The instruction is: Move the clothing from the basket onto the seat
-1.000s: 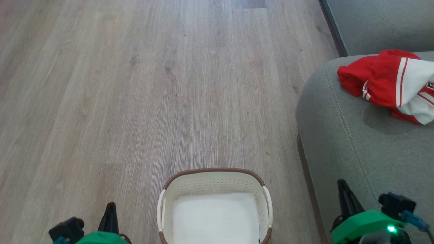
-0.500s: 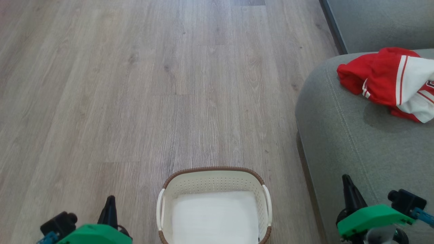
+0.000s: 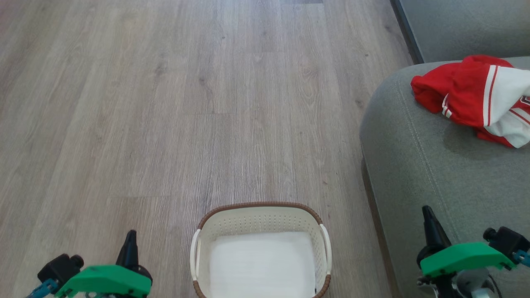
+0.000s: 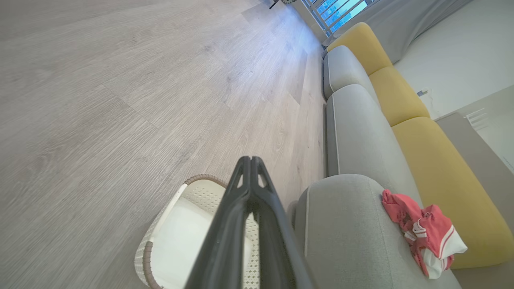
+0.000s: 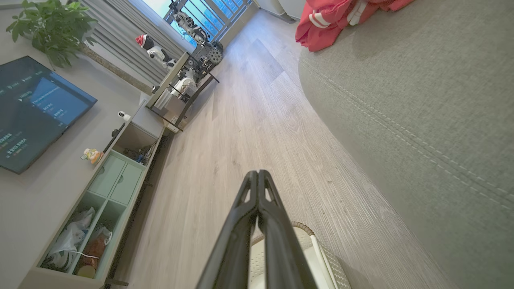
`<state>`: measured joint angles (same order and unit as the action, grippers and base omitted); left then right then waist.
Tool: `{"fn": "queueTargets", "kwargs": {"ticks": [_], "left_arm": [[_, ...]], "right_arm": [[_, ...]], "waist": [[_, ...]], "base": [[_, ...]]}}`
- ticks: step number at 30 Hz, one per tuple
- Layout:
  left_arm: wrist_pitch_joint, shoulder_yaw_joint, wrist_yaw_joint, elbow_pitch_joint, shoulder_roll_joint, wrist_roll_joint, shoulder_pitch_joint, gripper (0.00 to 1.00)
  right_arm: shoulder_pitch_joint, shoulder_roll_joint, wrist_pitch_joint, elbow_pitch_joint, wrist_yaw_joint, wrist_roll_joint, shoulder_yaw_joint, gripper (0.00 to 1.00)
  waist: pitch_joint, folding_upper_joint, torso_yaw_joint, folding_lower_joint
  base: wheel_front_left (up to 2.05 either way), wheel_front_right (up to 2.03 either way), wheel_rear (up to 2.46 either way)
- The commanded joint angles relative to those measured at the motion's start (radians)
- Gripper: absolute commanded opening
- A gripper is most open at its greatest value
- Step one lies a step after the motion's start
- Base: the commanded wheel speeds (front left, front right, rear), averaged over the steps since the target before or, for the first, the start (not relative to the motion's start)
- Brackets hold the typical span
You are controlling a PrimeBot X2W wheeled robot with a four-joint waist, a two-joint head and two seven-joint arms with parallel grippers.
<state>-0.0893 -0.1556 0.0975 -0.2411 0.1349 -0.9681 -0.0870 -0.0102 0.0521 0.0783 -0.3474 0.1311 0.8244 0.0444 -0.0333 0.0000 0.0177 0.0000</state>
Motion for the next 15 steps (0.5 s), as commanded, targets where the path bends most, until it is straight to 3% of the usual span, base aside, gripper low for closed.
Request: {"fn": "queueTargets", "kwargs": {"ticks": [1, 15], "left_arm": [[0.006, 0.033, -0.014, 0.025, 0.002, -0.027, 0.060, 0.00], [0.046, 0.081, -0.060, 0.019, -0.014, -0.162, 0.089, 0.00]], "right_arm": [[0.056, 0.000, -0.005, 0.041, 0.000, 0.033, -0.001, 0.00], [0.069, -0.001, -0.045, 0.054, 0.000, 0.194, 0.014, 0.00]], "waist": [[0.001, 0.0000, 0.000, 0.0000], [0.009, 0.0000, -0.004, 0.0000]], "base": [[0.00, 0.00, 0.00], [0.00, 0.00, 0.00]]}}
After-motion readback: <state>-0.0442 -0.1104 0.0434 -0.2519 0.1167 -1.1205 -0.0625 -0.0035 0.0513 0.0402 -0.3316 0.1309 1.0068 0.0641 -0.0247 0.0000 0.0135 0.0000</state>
